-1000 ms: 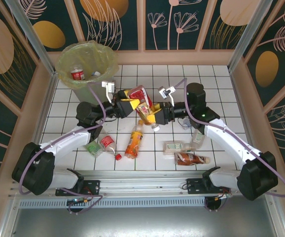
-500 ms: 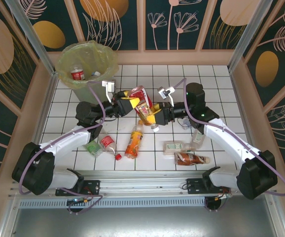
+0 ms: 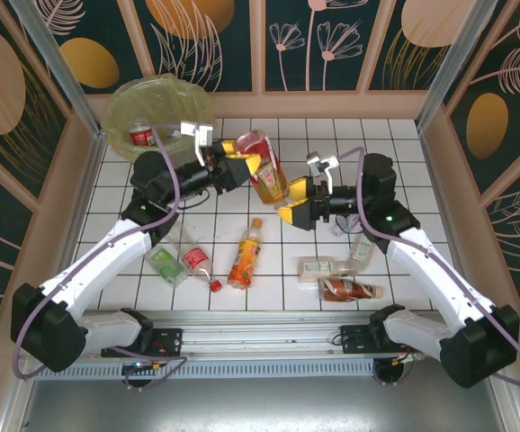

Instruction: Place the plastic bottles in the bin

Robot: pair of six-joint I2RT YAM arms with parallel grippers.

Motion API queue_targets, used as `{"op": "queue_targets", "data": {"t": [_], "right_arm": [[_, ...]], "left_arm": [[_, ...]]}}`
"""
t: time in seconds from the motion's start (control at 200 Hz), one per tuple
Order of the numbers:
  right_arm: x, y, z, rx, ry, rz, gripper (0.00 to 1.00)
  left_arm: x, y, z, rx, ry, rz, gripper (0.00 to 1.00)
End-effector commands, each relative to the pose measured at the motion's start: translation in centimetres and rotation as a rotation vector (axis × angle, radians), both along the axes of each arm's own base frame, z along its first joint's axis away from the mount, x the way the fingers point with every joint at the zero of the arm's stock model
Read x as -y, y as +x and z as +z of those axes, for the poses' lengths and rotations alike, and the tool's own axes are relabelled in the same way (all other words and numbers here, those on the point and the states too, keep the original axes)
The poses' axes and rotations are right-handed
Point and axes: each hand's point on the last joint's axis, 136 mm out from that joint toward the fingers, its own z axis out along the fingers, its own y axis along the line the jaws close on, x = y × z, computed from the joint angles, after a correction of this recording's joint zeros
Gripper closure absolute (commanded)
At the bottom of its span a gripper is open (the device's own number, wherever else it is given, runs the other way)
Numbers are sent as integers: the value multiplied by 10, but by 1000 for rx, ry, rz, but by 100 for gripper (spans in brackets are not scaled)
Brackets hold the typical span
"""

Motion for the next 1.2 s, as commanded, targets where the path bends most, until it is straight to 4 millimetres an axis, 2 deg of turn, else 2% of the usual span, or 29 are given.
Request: {"op": "queue_targets", "data": {"t": [0.0, 0.225, 0.335, 0.48, 0.565, 0.62, 0.751, 0.766, 0.781, 0.841, 1.026, 1.196], "right_arm": [[10, 7, -1, 44, -26, -124, 1], [21, 18, 3, 77, -47, -252, 1], [22, 18, 2, 85, -51, -269, 2], [22, 19, -6, 76, -67, -269, 2], [22, 19, -11, 66, -75, -266, 3], [22, 20, -14, 61, -81, -267, 3], [23, 19, -21, 51, -99, -271, 3], [23, 19, -21, 51, -101, -270, 3], [23, 19, -22, 49, -104, -270, 3], [23, 19, -25, 43, -112, -268, 3], [24, 21, -32, 28, -128, -279, 3], [23, 23, -38, 10, -143, -281, 3]], "left_arm": [[-19, 29, -1, 20, 169, 227, 44], [-64, 73, 39, 100, 384, 599, 43], [-96, 100, 52, 119, 497, 792, 43], [-135, 131, 70, 106, 550, 941, 43], [-152, 154, 71, 88, 602, 1026, 43], [-164, 169, 66, 74, 659, 1076, 43], [-192, 207, 38, 34, 805, 1182, 43], [-196, 208, 41, 32, 802, 1190, 43], [-196, 218, 28, 10, 827, 1185, 43], [-205, 233, 15, -26, 855, 1192, 43], [-218, 263, -34, -130, 975, 1196, 42], [-232, 277, -74, -220, 1096, 1196, 42]]}}
